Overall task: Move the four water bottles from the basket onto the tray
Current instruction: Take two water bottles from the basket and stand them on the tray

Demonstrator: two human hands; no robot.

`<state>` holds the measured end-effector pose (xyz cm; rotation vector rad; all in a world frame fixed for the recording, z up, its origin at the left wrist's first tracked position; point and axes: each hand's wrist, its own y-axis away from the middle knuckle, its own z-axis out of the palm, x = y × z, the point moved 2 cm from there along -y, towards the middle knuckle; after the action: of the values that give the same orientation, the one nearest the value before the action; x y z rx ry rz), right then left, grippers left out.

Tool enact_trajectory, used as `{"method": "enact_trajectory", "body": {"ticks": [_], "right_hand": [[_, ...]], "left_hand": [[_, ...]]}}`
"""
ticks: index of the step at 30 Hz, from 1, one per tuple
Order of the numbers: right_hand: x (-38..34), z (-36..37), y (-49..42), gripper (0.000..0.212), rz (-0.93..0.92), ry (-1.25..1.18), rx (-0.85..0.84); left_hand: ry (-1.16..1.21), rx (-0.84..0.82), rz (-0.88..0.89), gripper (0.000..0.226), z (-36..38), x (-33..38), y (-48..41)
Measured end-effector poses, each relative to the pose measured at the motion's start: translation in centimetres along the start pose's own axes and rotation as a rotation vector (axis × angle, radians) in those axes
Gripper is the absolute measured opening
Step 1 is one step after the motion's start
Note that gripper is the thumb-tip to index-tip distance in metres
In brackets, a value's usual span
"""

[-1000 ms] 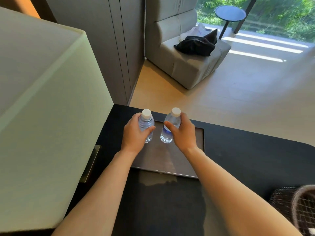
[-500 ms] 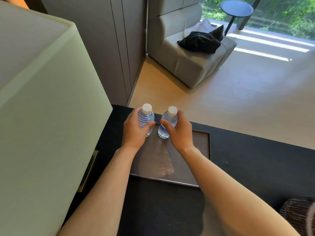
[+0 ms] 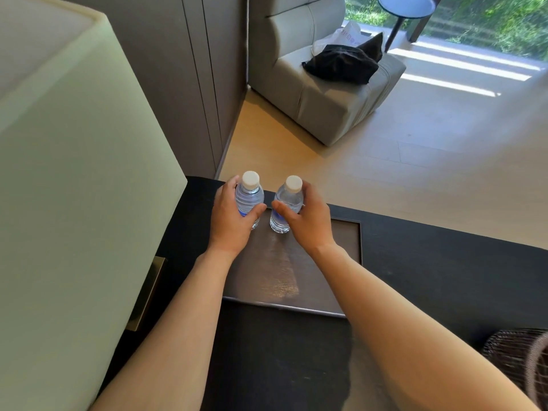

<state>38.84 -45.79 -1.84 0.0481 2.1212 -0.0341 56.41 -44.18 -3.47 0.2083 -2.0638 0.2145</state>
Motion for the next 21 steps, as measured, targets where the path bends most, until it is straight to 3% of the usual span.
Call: {"method": "enact_trajectory", "body": {"ticks": [10,16,21], "right_hand": [[1.6,-2.2,4.5,0.085,0.088,0.086,-0.054],[5.4,-6.6,13.3,0.074,0.180,0.184,-0.078],[8.8,-12.6,22.5,0.054,0.251,0.282,-0.081]], "left_hand": [[-0.093,0.000,-0.175,0.089,-0.7,-0.3,4.8],[-0.207,-0.065,-0.234,0.067,0.0,0.7,13.7],[-0.276,-0.217,-0.211,0.047,2.6,3.0,23.4]]}}
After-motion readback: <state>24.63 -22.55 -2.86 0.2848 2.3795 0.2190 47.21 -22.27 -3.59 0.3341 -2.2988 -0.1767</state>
